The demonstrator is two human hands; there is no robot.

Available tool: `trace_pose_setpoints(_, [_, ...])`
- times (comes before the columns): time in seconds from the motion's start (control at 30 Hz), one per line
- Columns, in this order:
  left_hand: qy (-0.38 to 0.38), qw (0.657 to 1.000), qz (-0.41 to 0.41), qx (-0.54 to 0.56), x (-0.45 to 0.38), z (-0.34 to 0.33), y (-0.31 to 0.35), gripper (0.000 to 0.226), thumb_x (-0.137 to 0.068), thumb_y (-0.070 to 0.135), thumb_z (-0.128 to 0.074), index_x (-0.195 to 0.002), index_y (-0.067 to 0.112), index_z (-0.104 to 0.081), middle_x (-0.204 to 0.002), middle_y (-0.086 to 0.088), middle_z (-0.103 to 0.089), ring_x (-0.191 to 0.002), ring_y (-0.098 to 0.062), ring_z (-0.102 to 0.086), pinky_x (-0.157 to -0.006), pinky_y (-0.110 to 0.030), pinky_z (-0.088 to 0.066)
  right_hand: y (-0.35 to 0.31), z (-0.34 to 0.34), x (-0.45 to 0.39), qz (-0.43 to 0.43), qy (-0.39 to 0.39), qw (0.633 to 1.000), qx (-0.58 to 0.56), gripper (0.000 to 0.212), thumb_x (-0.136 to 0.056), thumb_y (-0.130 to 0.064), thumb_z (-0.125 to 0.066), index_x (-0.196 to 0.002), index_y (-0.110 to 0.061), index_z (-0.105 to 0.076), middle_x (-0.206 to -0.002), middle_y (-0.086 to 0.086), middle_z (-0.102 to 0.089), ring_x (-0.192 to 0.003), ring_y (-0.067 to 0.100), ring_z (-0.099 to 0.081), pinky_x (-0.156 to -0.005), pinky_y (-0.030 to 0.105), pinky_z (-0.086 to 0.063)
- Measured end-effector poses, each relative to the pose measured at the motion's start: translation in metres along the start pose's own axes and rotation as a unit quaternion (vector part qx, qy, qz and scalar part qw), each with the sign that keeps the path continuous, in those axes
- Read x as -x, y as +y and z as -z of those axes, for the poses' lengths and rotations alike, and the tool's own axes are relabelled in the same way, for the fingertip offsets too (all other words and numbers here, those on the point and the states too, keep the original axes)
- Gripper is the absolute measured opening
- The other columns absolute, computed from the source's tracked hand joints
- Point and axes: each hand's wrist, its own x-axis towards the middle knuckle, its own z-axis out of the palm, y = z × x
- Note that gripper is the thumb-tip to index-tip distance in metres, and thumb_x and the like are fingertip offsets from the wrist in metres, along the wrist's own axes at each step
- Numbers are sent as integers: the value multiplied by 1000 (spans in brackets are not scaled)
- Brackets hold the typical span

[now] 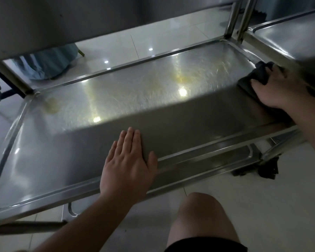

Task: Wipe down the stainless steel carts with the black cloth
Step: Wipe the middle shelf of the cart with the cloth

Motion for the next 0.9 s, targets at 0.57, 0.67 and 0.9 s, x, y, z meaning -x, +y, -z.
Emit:
trace_pose_setpoints(0.57, [-22,1000,5,19,0,7,2,84,-103,68,-11,-171,19,-2,-179,1,6,-163,-13,13,-128,-32,11,-115,-45,238,301,8,952,-51,65,-104,-54,-31,-153,-15,-49,-158,-2,-48,-150,21,-38,-125,44,-27])
trace_pose_setpoints(0.67, [-32,999,2,29,0,8,0,85,-103,69,-10,-171,19,1,-178,2,10,-162,-12,16,-126,-31,13,-103,-42,206,266,-8,962,-57,66,-102,-56,-33,-154,-18,-47,-157,3,-50,-148,24,-41,-122,42,-32])
trace_pose_setpoints(0.9, [-38,998,-1,48,1,10,1,86,-103,71,-9,-170,18,4,-177,1,13,-161,-13,20,-126,-32,15,3,3,56,-116,-5,993,-30,80,-96,-60,-33,-159,-12,-29,-161,25,-32,-149,46,-32,-122,54,-25])
